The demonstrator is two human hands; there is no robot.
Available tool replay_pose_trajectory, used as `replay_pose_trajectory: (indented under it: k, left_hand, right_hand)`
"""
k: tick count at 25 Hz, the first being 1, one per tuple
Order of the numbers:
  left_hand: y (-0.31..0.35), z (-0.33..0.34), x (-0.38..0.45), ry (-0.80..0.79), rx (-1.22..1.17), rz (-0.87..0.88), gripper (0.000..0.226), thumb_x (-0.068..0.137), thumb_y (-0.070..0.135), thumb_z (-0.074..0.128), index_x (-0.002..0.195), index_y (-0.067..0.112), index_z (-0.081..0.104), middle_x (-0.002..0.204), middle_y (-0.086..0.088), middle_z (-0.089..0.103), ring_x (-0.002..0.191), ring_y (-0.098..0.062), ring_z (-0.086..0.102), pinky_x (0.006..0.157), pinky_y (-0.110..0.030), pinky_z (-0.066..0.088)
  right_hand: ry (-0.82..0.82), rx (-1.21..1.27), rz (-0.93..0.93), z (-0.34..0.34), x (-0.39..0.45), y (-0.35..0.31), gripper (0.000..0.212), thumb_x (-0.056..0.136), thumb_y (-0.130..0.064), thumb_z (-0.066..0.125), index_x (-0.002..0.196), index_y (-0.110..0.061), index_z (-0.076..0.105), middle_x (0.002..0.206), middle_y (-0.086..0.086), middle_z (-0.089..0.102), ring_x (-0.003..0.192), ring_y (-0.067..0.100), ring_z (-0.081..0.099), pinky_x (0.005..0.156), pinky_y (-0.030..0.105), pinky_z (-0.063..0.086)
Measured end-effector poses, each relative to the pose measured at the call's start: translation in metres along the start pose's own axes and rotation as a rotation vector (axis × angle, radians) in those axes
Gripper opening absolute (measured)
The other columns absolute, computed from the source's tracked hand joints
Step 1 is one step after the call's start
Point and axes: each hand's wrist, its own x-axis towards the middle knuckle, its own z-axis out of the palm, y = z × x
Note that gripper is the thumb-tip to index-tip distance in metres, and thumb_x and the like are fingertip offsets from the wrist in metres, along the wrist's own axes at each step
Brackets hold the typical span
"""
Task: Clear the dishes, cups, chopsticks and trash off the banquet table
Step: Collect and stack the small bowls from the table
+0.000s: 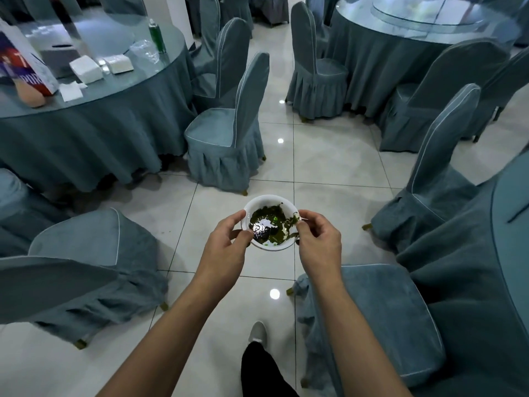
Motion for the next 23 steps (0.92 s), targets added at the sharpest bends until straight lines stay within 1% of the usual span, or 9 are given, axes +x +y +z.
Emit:
replay_pose_trajectory:
  k: [8, 11, 13, 14, 16, 17, 18, 20, 23]
  left_hand:
    - [0.033, 0.000, 0.115, -0.059, 0.063, 0.003, 0.041, 0.101, 0.019, 0.055, 0.142, 0.026, 0.054, 0.122, -0.005, 0.069, 0.116, -0.021, 0.063, 0.106, -0.046, 0.049]
    - [0.048, 0.008, 0.155, -0.089, 0.072, 0.017, 0.040, 0.101, 0.019, 0.055, 0.139, 0.029, 0.054, 0.116, -0.002, 0.072, 0.112, -0.018, 0.066, 0.100, -0.037, 0.051]
    - [0.061, 0.016, 0.173, -0.126, 0.068, 0.028, 0.036, 0.101, 0.020, 0.054, 0.132, 0.038, 0.056, 0.114, 0.001, 0.073, 0.110, -0.015, 0.067, 0.090, -0.028, 0.050]
    - [0.068, 0.022, 0.182, -0.144, 0.066, 0.037, 0.033, 0.100, 0.020, 0.054, 0.124, 0.043, 0.057, 0.114, 0.002, 0.073, 0.110, -0.014, 0.067, 0.089, -0.027, 0.049]
    - [0.079, 0.035, 0.199, -0.170, 0.056, 0.057, 0.033, 0.100, 0.017, 0.055, 0.111, 0.048, 0.059, 0.114, 0.006, 0.073, 0.108, -0.013, 0.068, 0.093, -0.032, 0.052]
    - [0.085, 0.041, 0.207, -0.181, 0.051, 0.070, 0.034, 0.099, 0.016, 0.056, 0.110, 0.048, 0.060, 0.114, 0.007, 0.072, 0.107, -0.013, 0.068, 0.096, -0.036, 0.053]
    - [0.090, 0.049, 0.215, -0.197, 0.050, 0.083, 0.034, 0.099, 0.015, 0.056, 0.113, 0.045, 0.061, 0.115, 0.007, 0.072, 0.107, -0.013, 0.069, 0.099, -0.039, 0.053]
    - [0.099, 0.065, 0.234, -0.248, 0.062, 0.098, 0.035, 0.099, 0.014, 0.057, 0.126, 0.037, 0.060, 0.121, 0.004, 0.069, 0.108, -0.014, 0.068, 0.103, -0.044, 0.052]
    - [0.111, 0.087, 0.262, -0.319, 0.091, 0.102, 0.041, 0.099, 0.016, 0.057, 0.139, 0.026, 0.056, 0.118, 0.003, 0.070, 0.110, -0.016, 0.068, 0.105, -0.045, 0.050]
  right_hand:
    - [0.088, 0.044, 0.016, 0.048, 0.098, -0.026, 0.015, 0.094, -0.012, 0.064, 0.101, -0.022, 0.072, 0.086, 0.000, 0.073, 0.081, 0.018, 0.069, 0.085, 0.046, 0.058]
    - [0.111, 0.058, 0.014, 0.055, 0.133, -0.038, 0.014, 0.093, -0.011, 0.064, 0.099, -0.021, 0.072, 0.085, 0.002, 0.073, 0.078, 0.018, 0.068, 0.082, 0.046, 0.059]
    - [0.140, 0.063, 0.006, 0.053, 0.151, -0.045, 0.013, 0.093, -0.011, 0.065, 0.098, -0.021, 0.072, 0.085, 0.002, 0.073, 0.078, 0.019, 0.069, 0.081, 0.046, 0.059]
    - [0.157, 0.065, 0.010, 0.050, 0.160, -0.048, 0.013, 0.093, -0.011, 0.065, 0.097, -0.022, 0.072, 0.085, 0.002, 0.073, 0.079, 0.020, 0.070, 0.081, 0.047, 0.060]
    - [0.200, 0.077, 0.024, 0.043, 0.179, -0.053, 0.013, 0.092, -0.012, 0.066, 0.096, -0.022, 0.072, 0.085, 0.002, 0.073, 0.080, 0.021, 0.070, 0.080, 0.048, 0.060]
    - [0.218, 0.083, 0.023, 0.040, 0.187, -0.056, 0.012, 0.092, -0.012, 0.066, 0.096, -0.022, 0.072, 0.084, 0.001, 0.074, 0.080, 0.020, 0.070, 0.081, 0.048, 0.060]
    - [0.236, 0.086, 0.020, 0.035, 0.195, -0.057, 0.012, 0.092, -0.012, 0.067, 0.096, -0.023, 0.072, 0.084, 0.000, 0.074, 0.080, 0.019, 0.070, 0.081, 0.048, 0.060]
    - [0.279, 0.093, 0.024, 0.028, 0.213, -0.059, 0.012, 0.091, -0.012, 0.067, 0.095, -0.023, 0.071, 0.085, 0.000, 0.074, 0.083, 0.020, 0.071, 0.083, 0.049, 0.059]
    - [0.344, 0.096, 0.042, 0.018, 0.239, -0.059, 0.013, 0.090, -0.012, 0.068, 0.094, -0.024, 0.071, 0.086, 0.000, 0.074, 0.083, 0.020, 0.071, 0.083, 0.050, 0.060]
